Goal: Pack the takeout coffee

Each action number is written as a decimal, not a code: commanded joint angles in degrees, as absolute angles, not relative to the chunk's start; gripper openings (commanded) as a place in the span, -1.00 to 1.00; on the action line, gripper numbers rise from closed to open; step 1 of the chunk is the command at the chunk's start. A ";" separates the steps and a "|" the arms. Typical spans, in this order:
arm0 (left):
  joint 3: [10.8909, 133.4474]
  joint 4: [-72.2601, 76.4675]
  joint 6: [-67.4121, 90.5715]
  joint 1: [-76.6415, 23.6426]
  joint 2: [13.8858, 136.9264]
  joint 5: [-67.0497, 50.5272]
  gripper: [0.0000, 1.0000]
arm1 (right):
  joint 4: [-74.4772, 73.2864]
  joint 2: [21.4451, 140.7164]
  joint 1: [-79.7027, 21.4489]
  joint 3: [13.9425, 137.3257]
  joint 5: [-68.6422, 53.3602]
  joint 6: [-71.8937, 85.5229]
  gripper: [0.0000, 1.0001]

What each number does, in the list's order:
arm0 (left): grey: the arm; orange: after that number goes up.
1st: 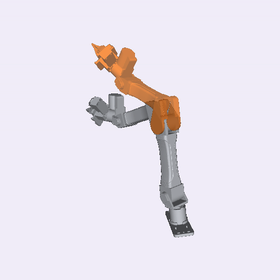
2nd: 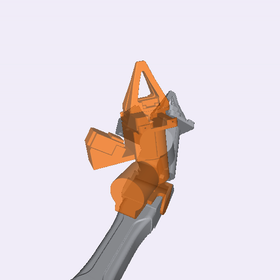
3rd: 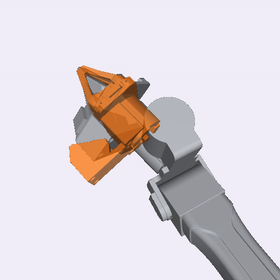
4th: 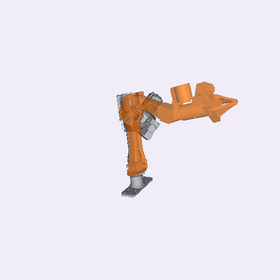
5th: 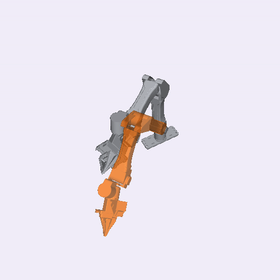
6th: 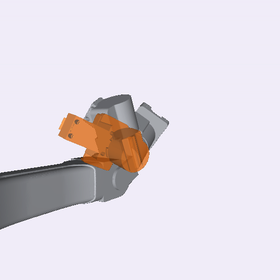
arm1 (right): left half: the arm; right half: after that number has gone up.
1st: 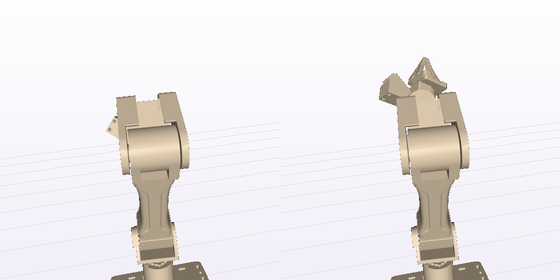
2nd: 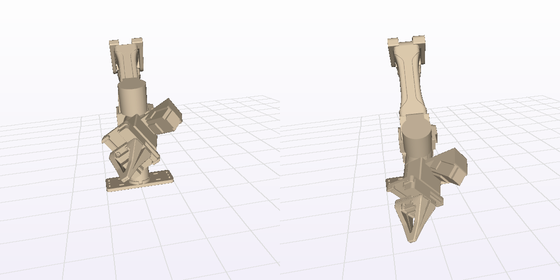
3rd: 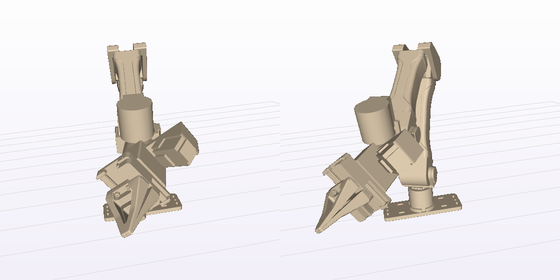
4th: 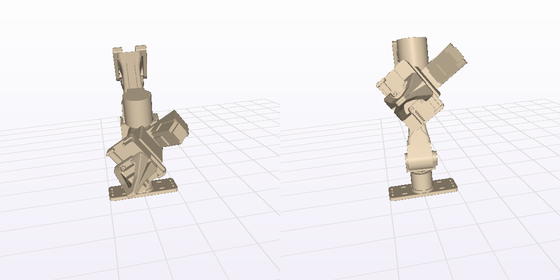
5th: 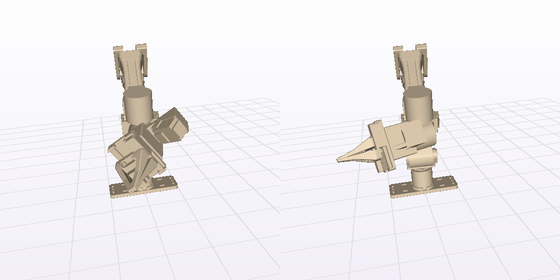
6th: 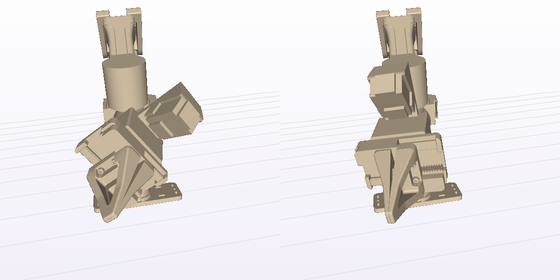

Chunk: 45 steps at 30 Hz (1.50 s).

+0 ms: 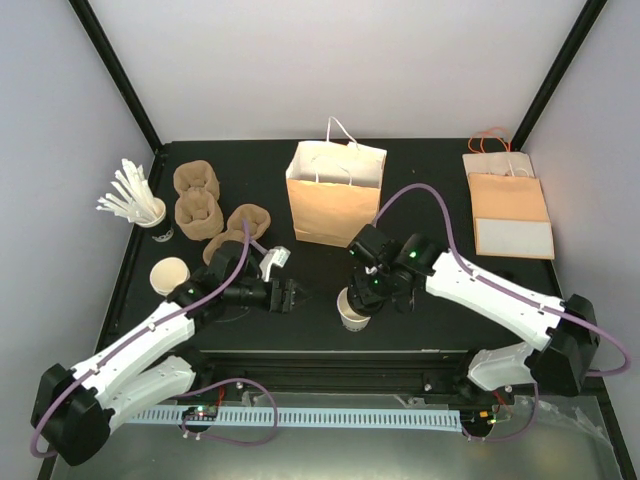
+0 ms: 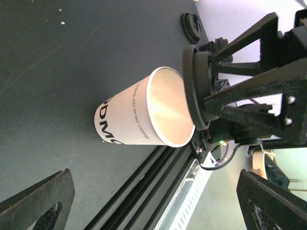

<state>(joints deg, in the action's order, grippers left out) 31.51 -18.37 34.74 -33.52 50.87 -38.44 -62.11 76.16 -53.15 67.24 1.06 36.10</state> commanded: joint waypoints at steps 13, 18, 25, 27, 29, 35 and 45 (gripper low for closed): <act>26.31 -1.36 43.58 -35.14 54.75 -43.89 0.48 | -64.75 81.94 -56.64 71.72 2.64 34.39 0.55; 25.09 1.08 44.94 -35.97 56.62 -44.11 0.12 | -65.12 82.66 -57.13 72.14 2.23 34.02 0.55; 24.11 4.34 46.32 -37.21 59.40 -44.55 0.05 | -65.56 83.77 -58.21 72.33 1.79 33.59 0.57; 24.00 5.18 46.69 -37.63 60.31 -44.65 0.03 | -65.35 84.07 -58.40 72.41 1.68 33.49 0.57; 23.84 5.83 46.91 -37.94 60.88 -44.52 0.01 | -65.33 84.50 -58.50 72.66 1.56 33.41 0.58; 23.34 7.36 47.49 -38.60 62.71 -44.39 -0.04 | -65.06 85.49 -58.71 73.03 1.68 33.27 0.60; 23.31 10.16 48.30 -39.28 65.71 -44.40 -0.11 | -66.30 85.43 -59.11 74.39 2.86 33.05 0.61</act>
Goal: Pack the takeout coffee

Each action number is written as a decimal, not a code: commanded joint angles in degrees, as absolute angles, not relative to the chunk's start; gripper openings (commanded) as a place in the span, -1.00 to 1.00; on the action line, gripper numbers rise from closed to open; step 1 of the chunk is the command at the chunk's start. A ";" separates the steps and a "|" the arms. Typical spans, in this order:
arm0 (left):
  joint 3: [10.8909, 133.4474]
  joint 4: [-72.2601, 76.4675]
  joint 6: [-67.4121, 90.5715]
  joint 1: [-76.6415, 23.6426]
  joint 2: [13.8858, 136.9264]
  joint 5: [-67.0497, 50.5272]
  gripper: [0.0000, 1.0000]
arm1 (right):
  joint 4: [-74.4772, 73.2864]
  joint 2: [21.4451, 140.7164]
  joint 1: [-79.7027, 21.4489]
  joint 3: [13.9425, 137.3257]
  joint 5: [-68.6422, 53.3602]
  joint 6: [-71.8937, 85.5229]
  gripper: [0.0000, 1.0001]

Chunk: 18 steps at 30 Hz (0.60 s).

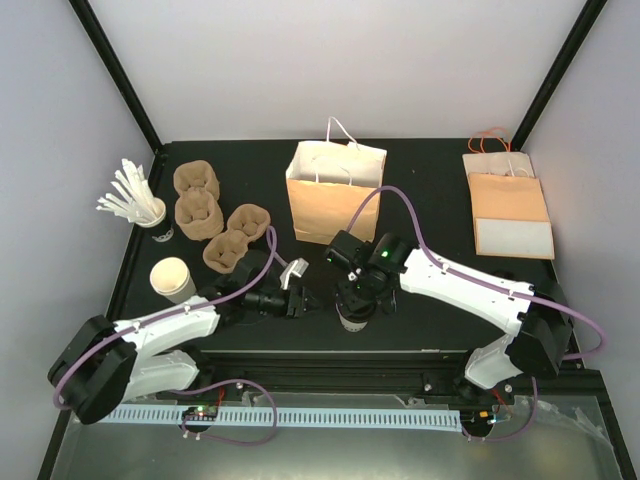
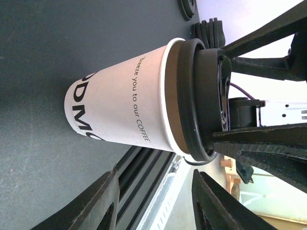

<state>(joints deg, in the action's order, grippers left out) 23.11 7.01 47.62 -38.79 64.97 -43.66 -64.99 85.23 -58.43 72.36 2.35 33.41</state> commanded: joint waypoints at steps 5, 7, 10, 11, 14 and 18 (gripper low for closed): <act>23.30 10.79 48.51 -39.55 66.30 -44.40 -0.12 | -66.40 85.74 -59.33 74.45 3.05 33.12 0.62; 23.29 10.88 48.52 -39.55 66.36 -44.30 -0.13 | -66.36 86.22 -59.41 74.44 3.31 33.24 0.61; 23.29 11.06 48.52 -39.69 66.65 -44.30 -0.15 | -66.10 86.56 -59.52 74.44 3.25 33.23 0.62; 23.29 11.13 48.53 -39.67 66.77 -44.30 -0.16 | -65.88 86.64 -59.58 74.44 3.27 33.24 0.61; 23.29 11.32 48.60 -39.67 67.08 -44.34 -0.18 | -65.83 87.20 -59.63 74.48 3.60 33.22 0.62; 23.12 11.60 48.77 -39.70 67.15 -44.30 -0.18 | -65.60 87.86 -59.73 74.12 4.08 33.31 0.62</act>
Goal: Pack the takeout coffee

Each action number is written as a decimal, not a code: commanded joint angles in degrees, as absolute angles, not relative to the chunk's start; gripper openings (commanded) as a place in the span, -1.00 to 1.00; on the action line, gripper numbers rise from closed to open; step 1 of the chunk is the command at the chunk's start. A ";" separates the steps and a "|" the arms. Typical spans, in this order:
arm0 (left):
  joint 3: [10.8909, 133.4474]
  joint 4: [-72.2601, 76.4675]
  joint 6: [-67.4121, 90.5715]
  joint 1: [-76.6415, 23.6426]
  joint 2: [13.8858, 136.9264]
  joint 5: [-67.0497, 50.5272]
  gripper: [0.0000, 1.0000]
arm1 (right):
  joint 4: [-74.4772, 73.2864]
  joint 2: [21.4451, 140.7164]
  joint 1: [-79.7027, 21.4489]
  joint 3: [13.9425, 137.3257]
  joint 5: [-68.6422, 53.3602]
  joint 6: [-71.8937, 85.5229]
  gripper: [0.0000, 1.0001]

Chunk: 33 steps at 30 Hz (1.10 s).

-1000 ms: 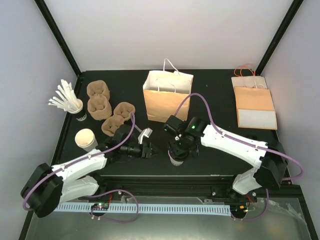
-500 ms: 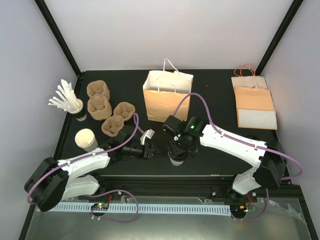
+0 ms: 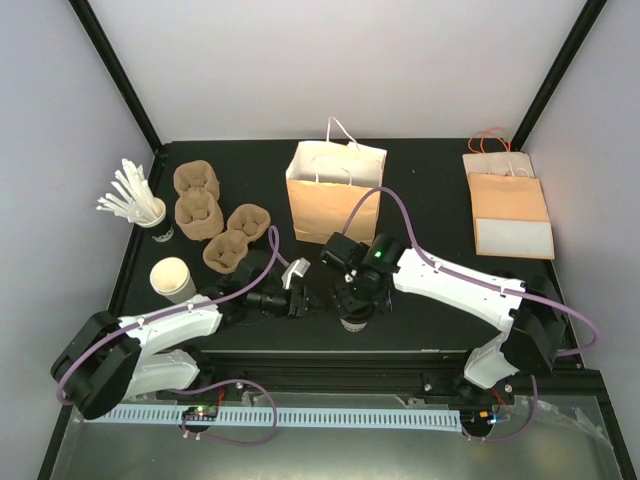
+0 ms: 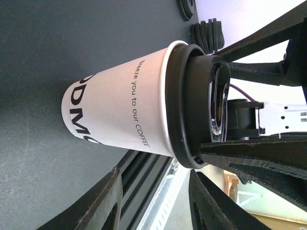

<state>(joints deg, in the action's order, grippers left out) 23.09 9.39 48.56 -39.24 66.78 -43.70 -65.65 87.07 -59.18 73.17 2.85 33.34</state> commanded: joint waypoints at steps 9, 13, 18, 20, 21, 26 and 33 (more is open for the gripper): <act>23.12 11.83 48.91 -39.76 67.47 -44.33 -0.19 | -65.73 88.25 -60.31 73.91 4.75 33.49 0.67; 23.20 11.99 49.06 -39.78 67.51 -44.35 -0.19 | -66.59 87.92 -60.34 75.24 5.95 33.70 0.67; 23.29 11.93 49.17 -39.76 67.26 -44.26 -0.19 | -67.51 87.29 -60.35 76.52 7.22 33.83 0.65; 23.29 11.90 49.16 -39.72 67.24 -44.21 -0.19 | -67.50 87.32 -60.36 76.55 7.30 34.00 0.64; 23.29 11.95 49.14 -39.75 67.36 -44.25 -0.18 | -67.42 87.31 -60.33 76.49 7.33 34.08 0.64; 23.38 11.83 49.22 -39.76 67.24 -44.21 -0.18 | -67.47 87.67 -60.36 76.16 7.12 33.98 0.72; 23.70 11.95 48.87 -39.76 67.47 -44.17 -0.16 | -68.28 84.45 -60.31 76.16 7.27 34.25 0.81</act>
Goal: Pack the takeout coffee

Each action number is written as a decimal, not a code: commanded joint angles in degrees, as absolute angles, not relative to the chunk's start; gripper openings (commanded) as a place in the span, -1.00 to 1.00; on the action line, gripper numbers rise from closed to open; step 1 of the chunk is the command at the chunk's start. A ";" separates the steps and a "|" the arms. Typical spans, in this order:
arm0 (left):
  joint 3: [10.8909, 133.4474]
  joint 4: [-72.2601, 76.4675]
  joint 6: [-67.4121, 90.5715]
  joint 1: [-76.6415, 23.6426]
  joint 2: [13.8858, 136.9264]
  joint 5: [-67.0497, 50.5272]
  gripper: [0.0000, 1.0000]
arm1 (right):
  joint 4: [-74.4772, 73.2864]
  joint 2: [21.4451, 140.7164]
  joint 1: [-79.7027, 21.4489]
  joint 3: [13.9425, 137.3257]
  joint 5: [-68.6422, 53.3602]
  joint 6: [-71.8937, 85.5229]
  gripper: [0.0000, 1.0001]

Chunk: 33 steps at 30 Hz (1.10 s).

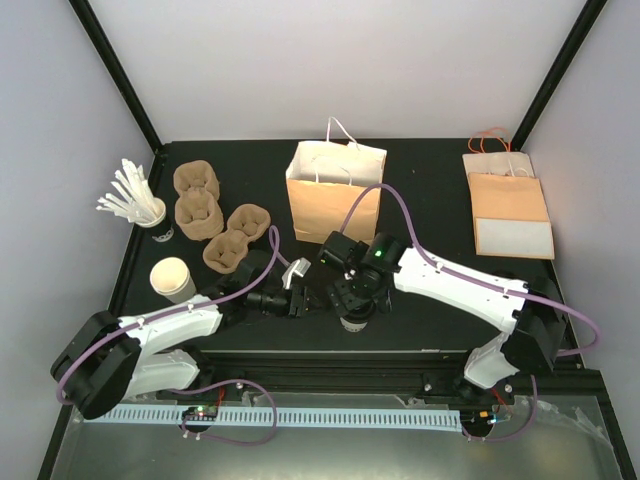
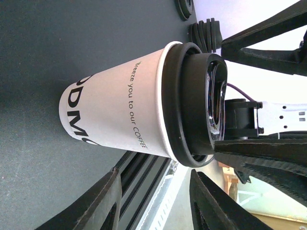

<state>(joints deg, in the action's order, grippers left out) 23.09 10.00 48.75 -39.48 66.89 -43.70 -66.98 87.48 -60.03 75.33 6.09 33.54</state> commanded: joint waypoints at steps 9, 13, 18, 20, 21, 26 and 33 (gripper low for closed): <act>24.90 12.98 49.22 -39.79 68.60 -44.65 -0.16 | -68.25 83.39 -60.50 72.42 6.68 35.16 0.79; 25.67 13.09 49.30 -39.80 69.37 -45.00 -0.19 | -67.38 84.28 -60.93 72.37 6.16 35.11 0.78; 25.84 14.95 50.50 -39.73 69.87 -46.10 -0.21 | -66.92 85.87 -61.71 73.11 5.76 34.90 0.76; 25.84 15.10 50.61 -39.80 69.79 -46.08 -0.23 | -66.80 86.29 -61.82 73.21 5.67 34.94 0.73; 25.84 15.19 50.67 -39.76 69.85 -46.06 -0.24 | -66.74 86.49 -61.87 73.17 5.60 35.04 0.71; 25.84 15.64 50.83 -39.75 69.97 -46.30 -0.26 | -66.71 86.43 -61.91 73.21 5.55 35.33 0.62; 25.93 16.38 51.00 -39.78 70.63 -46.34 -0.29 | -66.09 86.26 -61.92 72.83 5.21 35.24 0.56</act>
